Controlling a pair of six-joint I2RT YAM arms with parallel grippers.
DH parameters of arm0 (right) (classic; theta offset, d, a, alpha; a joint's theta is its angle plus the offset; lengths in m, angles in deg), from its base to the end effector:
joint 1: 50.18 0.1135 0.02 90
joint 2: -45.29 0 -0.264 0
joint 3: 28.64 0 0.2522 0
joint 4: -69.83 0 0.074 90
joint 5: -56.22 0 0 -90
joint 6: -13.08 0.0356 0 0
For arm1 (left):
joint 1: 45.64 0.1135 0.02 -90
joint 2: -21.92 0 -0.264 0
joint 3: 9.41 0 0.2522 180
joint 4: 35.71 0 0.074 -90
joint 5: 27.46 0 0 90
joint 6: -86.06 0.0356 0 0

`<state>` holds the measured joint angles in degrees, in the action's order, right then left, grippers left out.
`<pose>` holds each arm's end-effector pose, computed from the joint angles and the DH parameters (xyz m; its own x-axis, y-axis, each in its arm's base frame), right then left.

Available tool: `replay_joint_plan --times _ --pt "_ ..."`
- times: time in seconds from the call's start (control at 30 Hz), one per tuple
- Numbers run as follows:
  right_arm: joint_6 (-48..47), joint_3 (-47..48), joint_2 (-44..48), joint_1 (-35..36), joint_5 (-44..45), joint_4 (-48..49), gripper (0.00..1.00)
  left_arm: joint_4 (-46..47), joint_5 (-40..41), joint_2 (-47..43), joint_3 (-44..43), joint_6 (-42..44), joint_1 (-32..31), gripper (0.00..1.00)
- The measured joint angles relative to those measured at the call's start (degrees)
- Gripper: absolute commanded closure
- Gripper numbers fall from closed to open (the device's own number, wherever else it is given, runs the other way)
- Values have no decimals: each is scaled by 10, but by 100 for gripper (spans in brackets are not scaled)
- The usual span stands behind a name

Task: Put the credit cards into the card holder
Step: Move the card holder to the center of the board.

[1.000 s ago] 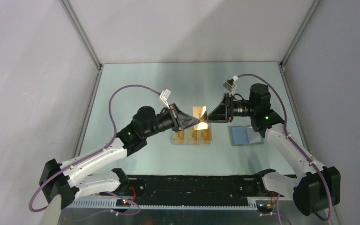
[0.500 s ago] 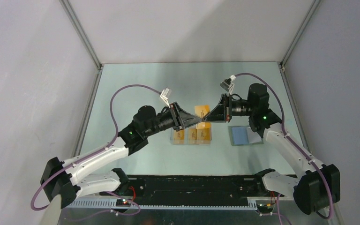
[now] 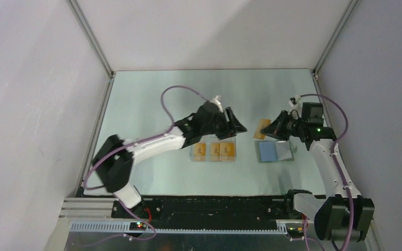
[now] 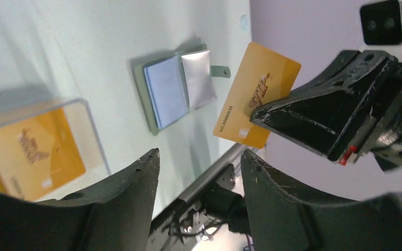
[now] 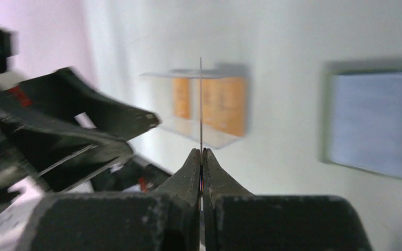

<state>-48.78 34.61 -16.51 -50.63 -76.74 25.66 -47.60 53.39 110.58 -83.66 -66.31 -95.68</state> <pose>0.2211 0.0225 0.2847 -0.8316 0.3517 -0.4298 -0.1165 0.6463 0.7542 0.2243 -0.2765 0.2663 -0.8835 -0.3075 -0.3533 0.1413 0.5443 -0.8269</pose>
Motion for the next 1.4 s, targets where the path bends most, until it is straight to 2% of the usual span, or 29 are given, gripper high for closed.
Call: replay_joint_plan --times 0.13,0.27,0.43,0.6,0.87,1.13,1.4 --pt "-35 -6 1 -46 126 -61 100 -57 12 132 -143 17 -24 39" --pt "-54 -13 -11 -55 237 -88 100 -89 14 219 -215 24 -40 40" --pt "-60 -13 -81 -57 343 -94 100 -113 12 294 -234 24 -49 39" --pt "-59 -15 -137 -57 412 -87 100 -121 3 309 -232 16 -50 39" --pt "-59 -15 -200 -49 414 -54 100 -120 -6 310 -205 20 -45 37" --pt "-56 -7 -225 29 385 -25 100 -113 -22 294 -162 20 -26 37" --pt "-17 -34 -226 91 275 8 100 -113 -28 264 -120 27 -16 40"
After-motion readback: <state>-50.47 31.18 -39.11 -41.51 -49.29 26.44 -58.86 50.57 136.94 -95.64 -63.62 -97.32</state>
